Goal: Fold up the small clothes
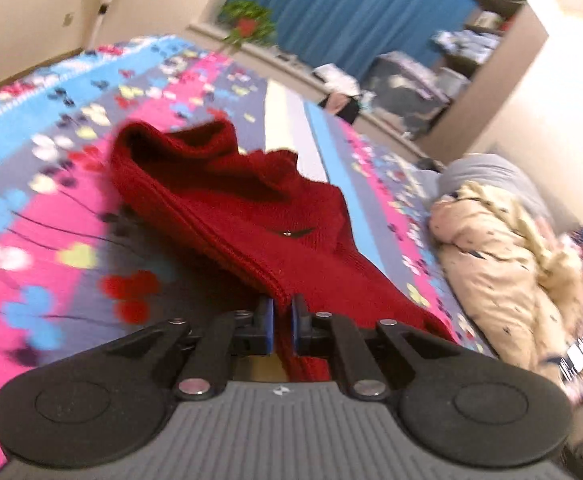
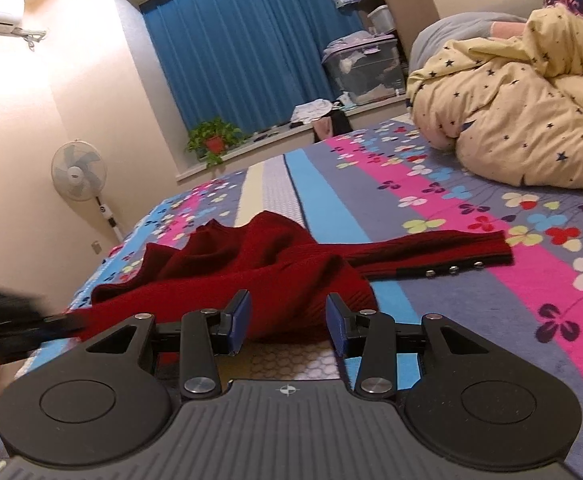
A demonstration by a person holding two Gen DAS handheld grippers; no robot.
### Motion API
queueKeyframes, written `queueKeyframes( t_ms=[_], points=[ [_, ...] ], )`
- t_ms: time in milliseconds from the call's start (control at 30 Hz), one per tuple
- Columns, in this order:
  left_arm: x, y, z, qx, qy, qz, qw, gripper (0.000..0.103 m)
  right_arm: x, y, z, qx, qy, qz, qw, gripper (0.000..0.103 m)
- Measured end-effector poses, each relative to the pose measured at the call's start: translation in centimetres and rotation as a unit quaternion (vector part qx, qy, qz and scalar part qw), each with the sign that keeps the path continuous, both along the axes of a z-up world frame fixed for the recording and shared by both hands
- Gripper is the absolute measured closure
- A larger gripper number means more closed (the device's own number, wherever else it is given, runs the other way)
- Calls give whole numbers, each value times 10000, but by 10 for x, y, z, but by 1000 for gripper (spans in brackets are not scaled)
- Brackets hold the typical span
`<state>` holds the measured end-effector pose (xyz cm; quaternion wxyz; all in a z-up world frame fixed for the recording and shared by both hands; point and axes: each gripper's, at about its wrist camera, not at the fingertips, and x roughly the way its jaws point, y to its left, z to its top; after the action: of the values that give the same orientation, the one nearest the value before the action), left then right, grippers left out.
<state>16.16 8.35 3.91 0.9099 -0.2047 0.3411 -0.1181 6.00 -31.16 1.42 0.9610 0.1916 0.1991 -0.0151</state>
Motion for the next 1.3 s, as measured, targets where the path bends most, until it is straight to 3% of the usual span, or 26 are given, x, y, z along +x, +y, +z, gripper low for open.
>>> queueKeyframes(
  t_ms=[100, 267, 333, 400, 433, 467, 500, 567, 733, 833, 900, 933, 967, 1000, 1067, 1200, 1300],
  points=[
    [-58, 61, 18, 361, -84, -56, 9993, 96, -15, -3, 8, -28, -129, -8, 9999, 60],
    [-101, 150, -9, 676, 596, 253, 9956, 95, -21, -17, 11, -137, -160, -249, 9995, 60],
    [-101, 163, -29, 757, 781, 297, 9936, 95, -2, -25, 4, -42, 87, -324, 9994, 60],
    [-96, 170, -49, 767, 866, 551, 9918, 84, 25, -29, -7, 39, 356, -167, 9992, 58],
    [-91, 177, -60, 699, 1159, 679, 9885, 77, 39, -29, -15, 4, 544, 8, 9985, 58],
    [-85, 181, -63, 608, 1387, 851, 9848, 76, 55, -29, -25, -20, 769, 151, 9969, 56],
    [-81, 186, -62, 463, 1365, 956, 9849, 72, 69, -30, -36, -15, 1006, 231, 9947, 55],
    [-77, 191, -60, 416, 1252, 1003, 9862, 47, 97, -32, -59, 135, 1472, 379, 9883, 51],
    [-55, 179, -76, 590, 1632, 991, 9798, 46, 140, -19, -111, -48, 2241, 585, 9728, 47],
    [-45, 174, -89, 705, 1799, 967, 9764, 46, 139, -2, -114, -589, 2102, 683, 9735, 52],
    [-40, 169, -96, 788, 1859, 876, 9755, 46, 134, 5, -112, -776, 1994, 821, 9734, 75],
    [-38, 165, -101, 841, 1889, 797, 9751, 47, 131, 4, -109, -769, 1953, 839, 9741, 81],
    [-37, 160, -103, 939, 1926, 712, 9742, 56, 128, -2, -105, -684, 1898, 869, 9756, 94],
    [-36, 157, -106, 1061, 1942, 649, 9730, 64, 122, -9, -99, -547, 1805, 866, 9782, 95],
    [-37, 150, -106, 1313, 1869, 537, 9721, 93, 105, -21, -81, -312, 1534, 746, 9849, 96],
    [-50, 149, -89, 1026, 1532, 518, 9815, 95, 43, -43, -24, 17, 563, 340, 9978, 97],
    [-72, 146, -69, 703, 1209, 315, 9897, 95, -25, -57, 4, 77, 25, -15, 10000, 98]
  ],
)
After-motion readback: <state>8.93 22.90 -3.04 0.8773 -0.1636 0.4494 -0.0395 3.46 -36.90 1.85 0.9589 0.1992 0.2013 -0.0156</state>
